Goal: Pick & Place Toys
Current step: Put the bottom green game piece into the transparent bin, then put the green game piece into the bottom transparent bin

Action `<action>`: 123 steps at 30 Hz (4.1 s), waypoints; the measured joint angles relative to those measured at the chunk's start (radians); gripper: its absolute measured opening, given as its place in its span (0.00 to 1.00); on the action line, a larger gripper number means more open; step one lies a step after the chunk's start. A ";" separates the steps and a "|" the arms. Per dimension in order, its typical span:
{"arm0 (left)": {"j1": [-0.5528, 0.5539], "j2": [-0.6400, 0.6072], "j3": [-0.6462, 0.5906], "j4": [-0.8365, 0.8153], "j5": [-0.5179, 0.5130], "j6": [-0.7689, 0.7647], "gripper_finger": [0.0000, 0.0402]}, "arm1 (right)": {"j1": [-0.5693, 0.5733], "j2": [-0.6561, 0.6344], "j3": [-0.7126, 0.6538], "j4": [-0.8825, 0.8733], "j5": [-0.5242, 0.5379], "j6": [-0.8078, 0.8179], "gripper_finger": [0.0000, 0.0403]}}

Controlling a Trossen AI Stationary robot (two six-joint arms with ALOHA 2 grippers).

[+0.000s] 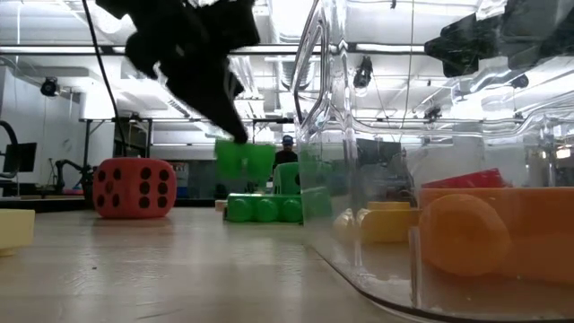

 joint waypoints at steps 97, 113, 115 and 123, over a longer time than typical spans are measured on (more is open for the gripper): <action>0.156 0.102 -0.125 0.201 -0.052 0.010 0.61 | 0.000 0.000 0.000 0.023 0.003 0.000 0.42; 0.150 0.170 -0.139 0.208 -0.070 -0.033 0.56 | 0.000 0.000 0.000 0.020 0.002 0.000 0.42; 0.142 0.167 -0.140 0.205 -0.073 -0.035 0.50 | 0.000 0.000 0.000 0.019 0.003 0.000 0.42; 0.129 0.136 -0.138 0.182 -0.060 -0.085 0.22 | 0.000 0.000 0.000 0.019 0.003 0.000 0.42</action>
